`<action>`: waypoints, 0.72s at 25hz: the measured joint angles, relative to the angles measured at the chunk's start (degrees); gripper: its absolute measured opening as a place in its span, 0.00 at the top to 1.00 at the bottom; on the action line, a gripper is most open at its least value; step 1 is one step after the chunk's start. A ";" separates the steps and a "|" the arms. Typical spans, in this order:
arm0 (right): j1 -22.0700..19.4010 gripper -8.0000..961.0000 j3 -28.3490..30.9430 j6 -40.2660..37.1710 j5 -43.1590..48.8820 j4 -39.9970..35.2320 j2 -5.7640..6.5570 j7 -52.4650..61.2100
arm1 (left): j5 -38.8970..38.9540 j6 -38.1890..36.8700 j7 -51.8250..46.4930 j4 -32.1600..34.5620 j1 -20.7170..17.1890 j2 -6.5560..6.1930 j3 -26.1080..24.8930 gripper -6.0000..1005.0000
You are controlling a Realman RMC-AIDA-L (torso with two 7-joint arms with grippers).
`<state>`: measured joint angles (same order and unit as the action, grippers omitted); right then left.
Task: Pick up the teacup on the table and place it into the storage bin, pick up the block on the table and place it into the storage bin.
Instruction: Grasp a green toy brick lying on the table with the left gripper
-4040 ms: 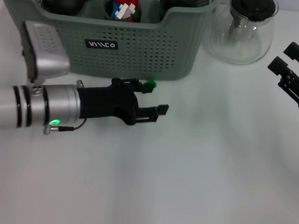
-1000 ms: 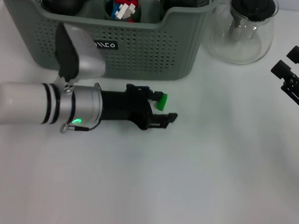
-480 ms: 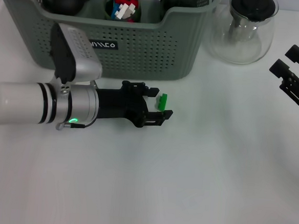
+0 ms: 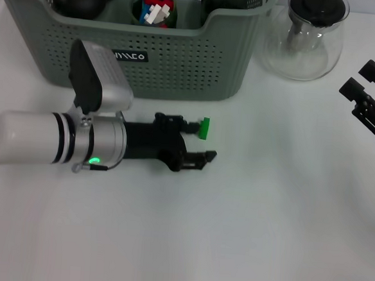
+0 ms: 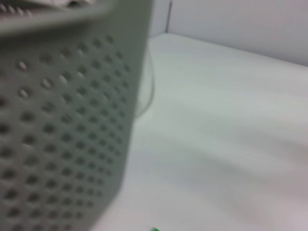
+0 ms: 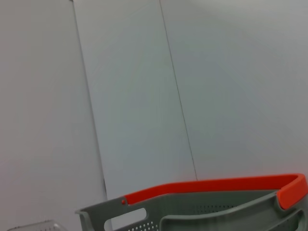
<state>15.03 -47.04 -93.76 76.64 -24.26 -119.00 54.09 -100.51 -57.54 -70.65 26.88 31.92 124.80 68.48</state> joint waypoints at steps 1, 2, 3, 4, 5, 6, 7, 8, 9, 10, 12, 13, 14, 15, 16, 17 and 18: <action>0.00 0.41 0.01 0.00 0.00 0.00 0.00 -0.01 | 0.15 -0.01 -0.11 -0.53 0.12 0.02 0.54 0.31; 0.00 0.41 0.00 -0.01 0.00 0.00 0.00 -0.04 | 0.26 -0.01 -0.16 -1.04 0.38 0.01 1.05 0.31; -0.01 0.41 -0.04 -0.01 0.00 0.00 0.01 -0.04 | 0.44 -0.07 -0.21 -1.53 0.63 0.01 1.49 0.31; -0.01 0.41 -0.15 -0.02 0.00 0.00 0.04 -0.02 | 0.77 -0.32 -0.29 -2.04 0.92 0.01 2.03 0.31; 0.00 0.41 -0.21 -0.02 0.00 0.00 0.08 0.02 | 1.09 -0.89 -0.35 -2.20 1.01 0.01 2.29 0.31; -0.03 0.41 -0.24 -0.02 0.00 0.00 0.12 0.06 | 1.39 -1.53 -0.40 -2.27 1.04 0.01 2.48 0.31; -0.24 0.41 -0.15 -0.02 0.05 0.00 0.15 0.11 | 1.78 -2.58 -0.42 -2.03 0.91 0.00 2.51 0.31; -0.24 0.41 -0.15 -0.02 0.05 0.00 0.15 0.11 | 1.96 -2.94 -0.43 -1.83 0.75 0.00 2.47 0.31; -0.31 0.41 -0.10 -0.02 0.06 0.00 0.14 0.11 | 2.20 -3.15 -0.43 -1.63 0.58 0.00 2.31 0.31; -0.43 0.41 -0.05 -0.03 0.08 0.00 0.12 0.10 | 2.36 -3.00 -0.44 -1.53 0.52 -0.03 2.15 0.31; -0.49 0.41 0.00 -0.02 0.08 0.00 0.11 0.10 | 2.59 -2.24 -0.43 -1.43 0.46 -0.07 2.03 0.31; -0.52 0.41 0.01 -0.02 0.09 0.00 0.10 0.10 | 2.67 -1.55 -0.42 -1.20 0.46 -0.06 1.99 0.31; -0.52 0.41 0.02 -0.02 0.09 0.00 0.08 0.08 | 2.85 -0.76 -0.29 -1.04 0.45 -0.03 2.00 0.31; -0.53 0.41 0.02 -0.02 0.09 0.00 0.06 0.03 | 3.23 0.64 0.11 -0.79 0.45 -0.01 1.99 0.31; -0.53 0.41 0.03 0.03 0.09 0.00 0.02 -0.06 | 3.39 1.08 0.37 -0.75 0.45 0.00 1.99 0.31; -0.53 0.41 0.03 0.03 0.09 0.00 0.02 -0.06 | 4.03 2.33 1.30 -0.60 0.57 0.01 2.01 0.31; -0.50 0.41 0.03 0.16 0.09 0.00 0.01 -0.05 | 4.63 3.03 2.18 -0.58 0.74 0.02 2.11 0.31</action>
<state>14.53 -47.02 -93.60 76.73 -24.25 -118.99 54.04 -95.88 -54.51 -68.48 26.29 32.66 124.82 70.60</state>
